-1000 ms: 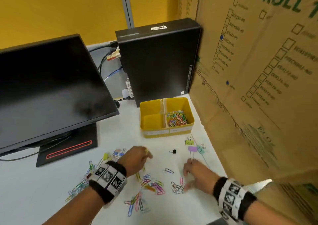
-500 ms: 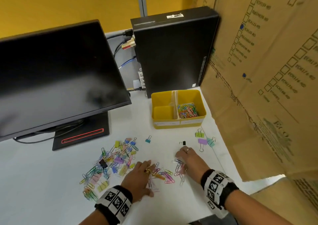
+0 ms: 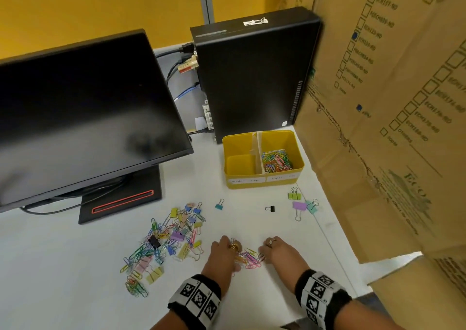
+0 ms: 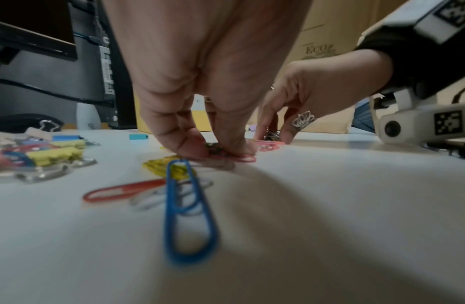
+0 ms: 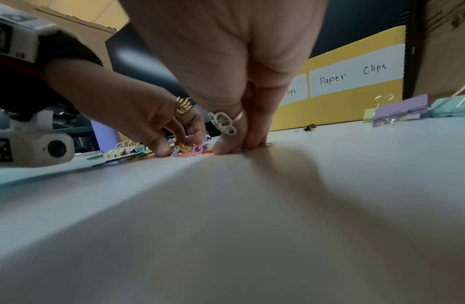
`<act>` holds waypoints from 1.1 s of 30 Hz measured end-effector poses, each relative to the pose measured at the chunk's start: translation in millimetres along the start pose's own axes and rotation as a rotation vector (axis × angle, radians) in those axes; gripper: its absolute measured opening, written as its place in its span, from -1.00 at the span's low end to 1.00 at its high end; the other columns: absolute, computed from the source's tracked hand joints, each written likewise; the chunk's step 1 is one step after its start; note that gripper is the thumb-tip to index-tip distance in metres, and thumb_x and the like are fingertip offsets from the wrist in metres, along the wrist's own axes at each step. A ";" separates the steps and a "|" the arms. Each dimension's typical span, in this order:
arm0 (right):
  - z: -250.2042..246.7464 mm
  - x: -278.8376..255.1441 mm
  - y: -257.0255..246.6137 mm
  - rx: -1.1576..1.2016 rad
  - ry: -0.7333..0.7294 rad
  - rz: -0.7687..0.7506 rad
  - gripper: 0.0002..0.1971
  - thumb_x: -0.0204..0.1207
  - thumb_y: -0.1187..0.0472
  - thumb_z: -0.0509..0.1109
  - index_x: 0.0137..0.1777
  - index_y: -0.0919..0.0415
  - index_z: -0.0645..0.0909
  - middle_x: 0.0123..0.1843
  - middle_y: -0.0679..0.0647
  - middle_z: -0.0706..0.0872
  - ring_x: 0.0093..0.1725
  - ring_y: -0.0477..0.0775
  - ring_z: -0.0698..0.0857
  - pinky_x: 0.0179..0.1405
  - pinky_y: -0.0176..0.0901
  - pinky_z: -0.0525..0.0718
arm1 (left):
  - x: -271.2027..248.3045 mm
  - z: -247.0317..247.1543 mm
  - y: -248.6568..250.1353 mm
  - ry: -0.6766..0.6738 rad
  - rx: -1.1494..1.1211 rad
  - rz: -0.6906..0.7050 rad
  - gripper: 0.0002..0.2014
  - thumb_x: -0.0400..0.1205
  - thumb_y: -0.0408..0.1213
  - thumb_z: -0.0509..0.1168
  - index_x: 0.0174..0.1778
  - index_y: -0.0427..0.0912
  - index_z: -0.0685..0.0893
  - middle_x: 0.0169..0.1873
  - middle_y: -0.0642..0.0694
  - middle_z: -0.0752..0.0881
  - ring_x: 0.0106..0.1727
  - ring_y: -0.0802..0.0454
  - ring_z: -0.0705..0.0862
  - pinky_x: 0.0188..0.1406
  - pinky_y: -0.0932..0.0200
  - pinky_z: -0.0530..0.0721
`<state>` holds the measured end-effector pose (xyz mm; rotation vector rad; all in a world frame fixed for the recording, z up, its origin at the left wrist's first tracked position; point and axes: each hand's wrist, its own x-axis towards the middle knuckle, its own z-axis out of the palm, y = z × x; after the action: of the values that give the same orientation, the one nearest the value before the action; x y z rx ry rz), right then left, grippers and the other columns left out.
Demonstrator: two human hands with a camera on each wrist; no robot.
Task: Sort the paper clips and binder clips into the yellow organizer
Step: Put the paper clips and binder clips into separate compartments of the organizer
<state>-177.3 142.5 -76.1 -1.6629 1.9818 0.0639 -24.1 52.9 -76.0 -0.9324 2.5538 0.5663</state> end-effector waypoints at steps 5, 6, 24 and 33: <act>-7.5 1.1 -9.3 -0.146 0.062 0.018 -0.52 -0.66 0.27 0.61 -0.63 0.03 0.55 -0.65 -0.03 0.57 -0.59 -0.21 0.59 -0.79 -0.46 0.35 | 7.5 -7.0 12.5 -0.028 -0.006 -0.044 -0.69 0.62 -0.46 0.20 0.29 -0.24 0.48 0.31 -0.19 0.46 0.33 -0.13 0.41 0.28 0.10 0.52; -4.3 2.8 -9.2 -0.134 0.081 0.019 -0.51 -0.67 0.29 0.60 -0.62 0.05 0.55 -0.67 0.01 0.56 -0.60 -0.19 0.58 -0.81 -0.44 0.34 | 10.0 -7.4 14.2 -0.037 0.000 -0.070 -0.71 0.62 -0.46 0.19 0.28 -0.25 0.48 0.31 -0.19 0.47 0.33 -0.14 0.41 0.29 0.10 0.49; -122.3 24.2 15.4 0.689 0.572 0.073 -0.82 0.49 0.55 0.22 -0.11 0.35 0.63 -0.17 0.12 0.66 -0.23 -0.11 0.54 -0.22 -0.50 0.48 | 63.4 -141.2 32.7 0.270 -0.703 0.110 -0.61 0.47 -0.45 0.45 -0.50 0.09 0.50 -0.36 -0.02 0.59 -0.24 0.09 0.55 -0.13 0.37 0.60; -177.3 79.2 68.6 0.407 0.418 0.248 -0.64 0.46 0.27 0.43 0.26 0.28 0.59 0.25 0.28 0.70 0.27 0.26 0.63 0.33 0.08 0.57 | 141.2 -187.5 86.0 0.441 -0.744 -0.097 -0.86 0.55 -0.35 0.38 -0.01 -0.29 0.71 -0.05 -0.19 0.75 0.01 -0.07 0.69 0.12 0.13 0.61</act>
<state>-313.8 21.4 19.5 -1.2317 2.3018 -0.6020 -219.5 -51.3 40.0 -1.5542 2.6622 1.4804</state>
